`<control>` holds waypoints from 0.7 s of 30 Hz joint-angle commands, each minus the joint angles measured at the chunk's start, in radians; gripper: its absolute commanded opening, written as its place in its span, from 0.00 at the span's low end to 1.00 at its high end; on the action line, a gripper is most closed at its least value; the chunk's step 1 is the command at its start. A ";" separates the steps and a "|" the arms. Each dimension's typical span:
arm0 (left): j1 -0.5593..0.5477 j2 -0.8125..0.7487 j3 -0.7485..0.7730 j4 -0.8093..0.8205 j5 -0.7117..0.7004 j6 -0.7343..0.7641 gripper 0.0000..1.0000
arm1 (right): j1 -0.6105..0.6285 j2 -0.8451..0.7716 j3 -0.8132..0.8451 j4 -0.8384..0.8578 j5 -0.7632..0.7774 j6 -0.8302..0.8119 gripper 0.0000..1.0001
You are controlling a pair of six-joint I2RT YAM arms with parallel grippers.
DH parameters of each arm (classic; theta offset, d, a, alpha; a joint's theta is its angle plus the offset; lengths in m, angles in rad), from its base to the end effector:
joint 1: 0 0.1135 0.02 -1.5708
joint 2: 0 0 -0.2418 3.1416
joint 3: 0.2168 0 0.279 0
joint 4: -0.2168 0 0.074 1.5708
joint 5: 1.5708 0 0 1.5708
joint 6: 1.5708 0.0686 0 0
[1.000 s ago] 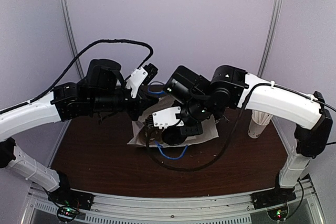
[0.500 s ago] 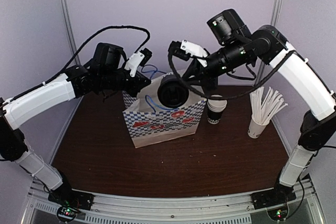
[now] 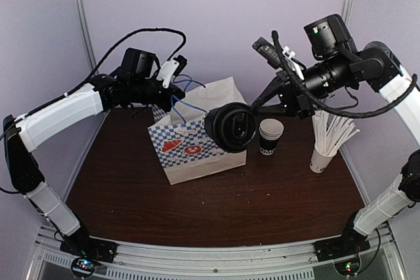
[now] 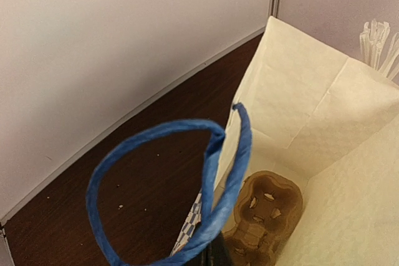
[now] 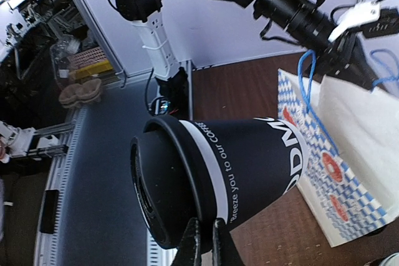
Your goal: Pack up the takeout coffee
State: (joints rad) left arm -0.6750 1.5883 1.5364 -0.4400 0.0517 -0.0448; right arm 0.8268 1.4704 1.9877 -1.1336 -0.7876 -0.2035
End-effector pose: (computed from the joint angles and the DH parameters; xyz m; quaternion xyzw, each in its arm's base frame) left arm 0.3296 -0.2684 0.3338 0.2784 0.8114 -0.2016 0.4728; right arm 0.1693 0.2557 0.4702 -0.5575 0.6270 0.4545 0.2992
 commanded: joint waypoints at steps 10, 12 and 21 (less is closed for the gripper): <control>0.006 -0.010 0.019 0.044 0.023 -0.017 0.00 | -0.025 -0.008 -0.565 0.203 -0.240 0.173 0.03; 0.006 -0.017 0.012 0.044 0.019 -0.014 0.00 | -0.025 0.023 -0.598 0.206 -0.231 0.163 0.03; 0.006 -0.038 0.008 0.041 0.031 -0.011 0.00 | -0.025 0.151 -0.597 0.156 -0.003 0.085 0.01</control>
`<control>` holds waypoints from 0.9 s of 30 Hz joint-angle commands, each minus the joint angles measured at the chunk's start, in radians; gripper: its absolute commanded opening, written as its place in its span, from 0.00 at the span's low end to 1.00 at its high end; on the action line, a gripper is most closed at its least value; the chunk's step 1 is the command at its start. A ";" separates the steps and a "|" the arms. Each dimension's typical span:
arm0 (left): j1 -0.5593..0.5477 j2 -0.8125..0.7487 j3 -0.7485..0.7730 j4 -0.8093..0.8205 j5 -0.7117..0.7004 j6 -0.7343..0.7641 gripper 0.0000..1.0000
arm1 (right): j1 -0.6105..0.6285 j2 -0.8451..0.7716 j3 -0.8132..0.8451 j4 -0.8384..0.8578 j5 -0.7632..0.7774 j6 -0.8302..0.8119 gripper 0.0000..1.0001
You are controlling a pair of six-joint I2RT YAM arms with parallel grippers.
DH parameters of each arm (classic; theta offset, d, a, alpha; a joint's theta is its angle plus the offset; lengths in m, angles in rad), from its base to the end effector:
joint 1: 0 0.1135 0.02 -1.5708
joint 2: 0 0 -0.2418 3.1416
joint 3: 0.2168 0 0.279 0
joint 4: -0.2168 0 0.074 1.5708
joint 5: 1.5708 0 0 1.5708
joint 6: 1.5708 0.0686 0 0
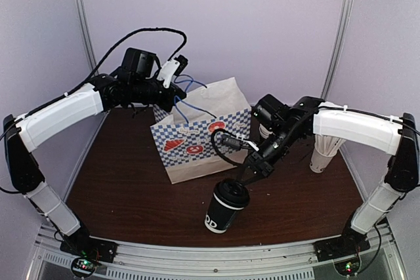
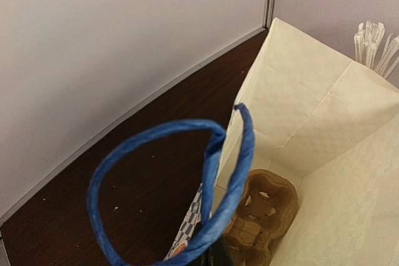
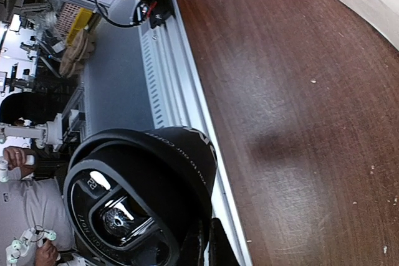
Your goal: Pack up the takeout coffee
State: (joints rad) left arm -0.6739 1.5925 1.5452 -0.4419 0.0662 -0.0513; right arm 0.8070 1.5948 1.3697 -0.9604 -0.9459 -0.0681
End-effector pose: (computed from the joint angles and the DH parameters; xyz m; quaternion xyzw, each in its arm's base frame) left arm 0.3300 -0.2694 0.3354 0.2787 0.8104 -0.2090 0.4710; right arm 0.2003 0.2896 0.2471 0.4492 -0.7545 -0.4785 0.0025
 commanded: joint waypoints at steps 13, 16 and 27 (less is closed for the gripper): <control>0.005 -0.090 -0.020 0.038 0.023 0.005 0.00 | -0.002 0.090 0.029 -0.024 0.453 -0.080 0.15; 0.005 -0.092 -0.023 0.038 0.025 0.006 0.00 | -0.002 0.081 0.040 -0.029 0.453 -0.081 0.23; 0.005 -0.094 0.029 0.017 0.010 0.029 0.00 | -0.001 0.028 0.097 -0.070 0.366 -0.189 0.45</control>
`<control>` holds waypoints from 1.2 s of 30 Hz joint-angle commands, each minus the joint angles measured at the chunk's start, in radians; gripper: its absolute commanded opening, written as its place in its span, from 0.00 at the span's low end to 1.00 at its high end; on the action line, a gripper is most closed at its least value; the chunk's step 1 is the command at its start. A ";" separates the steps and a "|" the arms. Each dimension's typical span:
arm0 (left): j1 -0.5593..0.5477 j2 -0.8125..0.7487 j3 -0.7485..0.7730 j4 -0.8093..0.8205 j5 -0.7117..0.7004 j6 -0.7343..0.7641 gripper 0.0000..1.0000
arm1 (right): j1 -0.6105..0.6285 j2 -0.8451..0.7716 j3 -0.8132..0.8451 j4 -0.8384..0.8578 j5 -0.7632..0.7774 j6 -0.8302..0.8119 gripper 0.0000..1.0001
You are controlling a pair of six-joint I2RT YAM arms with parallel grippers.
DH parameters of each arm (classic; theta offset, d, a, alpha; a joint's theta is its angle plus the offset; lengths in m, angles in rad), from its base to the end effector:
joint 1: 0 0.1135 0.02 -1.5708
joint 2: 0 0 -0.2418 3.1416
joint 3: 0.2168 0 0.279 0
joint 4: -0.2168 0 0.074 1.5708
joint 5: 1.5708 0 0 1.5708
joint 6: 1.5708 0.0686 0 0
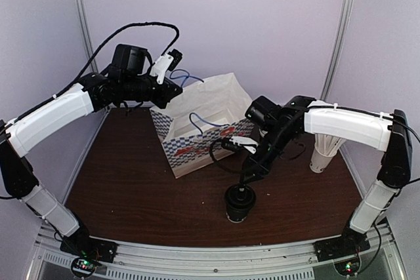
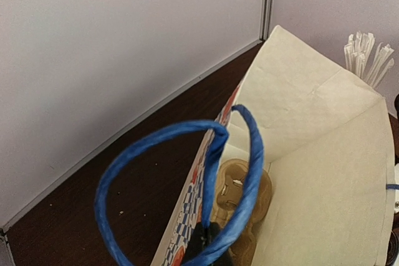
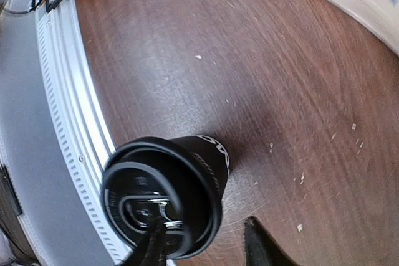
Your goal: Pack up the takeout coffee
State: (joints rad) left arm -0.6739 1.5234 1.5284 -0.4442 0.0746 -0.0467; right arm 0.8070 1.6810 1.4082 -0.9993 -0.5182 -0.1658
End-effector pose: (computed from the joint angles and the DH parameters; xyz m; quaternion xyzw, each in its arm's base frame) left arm 0.3169 -0.2596 0.3559 0.2793 0.7963 -0.2183 0.4902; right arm 0.2276 0.2867 0.2105 -0.4805 0.8272 0.2858 0.0567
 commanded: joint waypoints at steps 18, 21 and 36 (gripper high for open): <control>0.005 -0.025 0.028 0.021 0.020 0.024 0.00 | 0.147 -0.026 0.034 -0.058 0.088 -0.403 1.00; 0.005 -0.030 0.020 0.024 0.020 0.022 0.00 | 0.167 -0.013 0.031 -0.039 0.132 -0.402 0.99; 0.005 -0.034 0.008 0.026 0.014 0.026 0.00 | 0.212 0.025 0.016 -0.022 0.195 -0.399 0.88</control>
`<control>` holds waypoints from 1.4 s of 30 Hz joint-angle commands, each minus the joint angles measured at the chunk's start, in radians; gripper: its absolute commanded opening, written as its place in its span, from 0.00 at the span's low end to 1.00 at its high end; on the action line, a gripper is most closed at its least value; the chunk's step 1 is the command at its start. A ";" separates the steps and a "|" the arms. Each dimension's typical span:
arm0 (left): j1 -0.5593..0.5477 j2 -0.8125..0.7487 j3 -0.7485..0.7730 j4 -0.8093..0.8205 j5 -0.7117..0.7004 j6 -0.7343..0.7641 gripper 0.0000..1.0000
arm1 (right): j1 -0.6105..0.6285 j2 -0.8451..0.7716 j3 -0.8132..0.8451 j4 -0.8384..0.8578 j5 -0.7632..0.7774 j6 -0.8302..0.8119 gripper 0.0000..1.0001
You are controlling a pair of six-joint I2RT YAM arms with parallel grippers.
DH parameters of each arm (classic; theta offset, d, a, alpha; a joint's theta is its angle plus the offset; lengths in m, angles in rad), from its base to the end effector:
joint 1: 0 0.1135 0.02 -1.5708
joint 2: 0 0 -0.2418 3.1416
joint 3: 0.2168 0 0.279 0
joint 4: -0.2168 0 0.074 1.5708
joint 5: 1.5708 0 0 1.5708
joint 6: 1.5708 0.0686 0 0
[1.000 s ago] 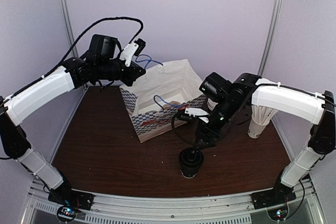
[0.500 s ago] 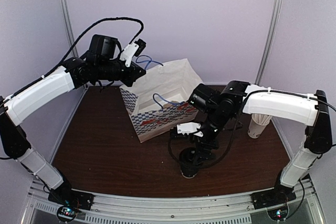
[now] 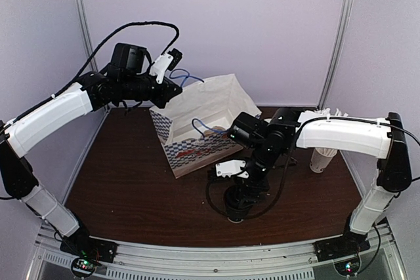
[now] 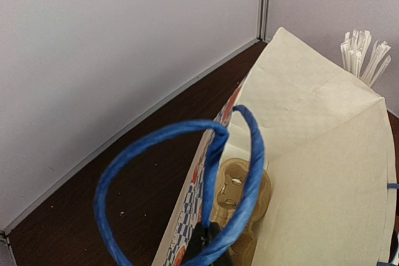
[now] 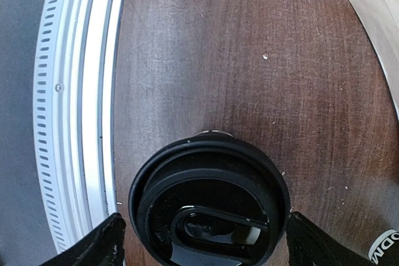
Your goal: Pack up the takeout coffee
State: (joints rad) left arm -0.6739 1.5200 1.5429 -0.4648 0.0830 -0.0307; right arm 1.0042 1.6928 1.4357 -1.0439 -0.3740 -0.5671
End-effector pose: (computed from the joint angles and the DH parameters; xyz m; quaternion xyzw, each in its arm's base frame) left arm 0.3148 -0.2587 0.3603 0.2879 0.7939 -0.2173 0.4896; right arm 0.1747 0.3214 0.2094 -0.7063 0.6706 0.2085 0.0891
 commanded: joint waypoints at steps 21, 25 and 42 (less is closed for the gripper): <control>0.005 -0.037 -0.035 0.066 0.007 0.004 0.00 | 0.056 0.010 -0.034 0.036 0.129 0.009 0.71; 0.005 -0.037 -0.033 0.065 0.008 0.004 0.00 | 0.056 0.000 0.001 0.002 0.142 0.012 0.69; 0.005 -0.025 0.047 -0.010 0.259 0.053 0.00 | -0.014 -0.211 0.607 -0.261 0.117 -0.029 0.64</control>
State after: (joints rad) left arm -0.6739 1.5127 1.5463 -0.4980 0.2348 0.0082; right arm 1.0199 1.5093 1.8839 -1.2449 -0.2634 -0.5781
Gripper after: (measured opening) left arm 0.008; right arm 0.703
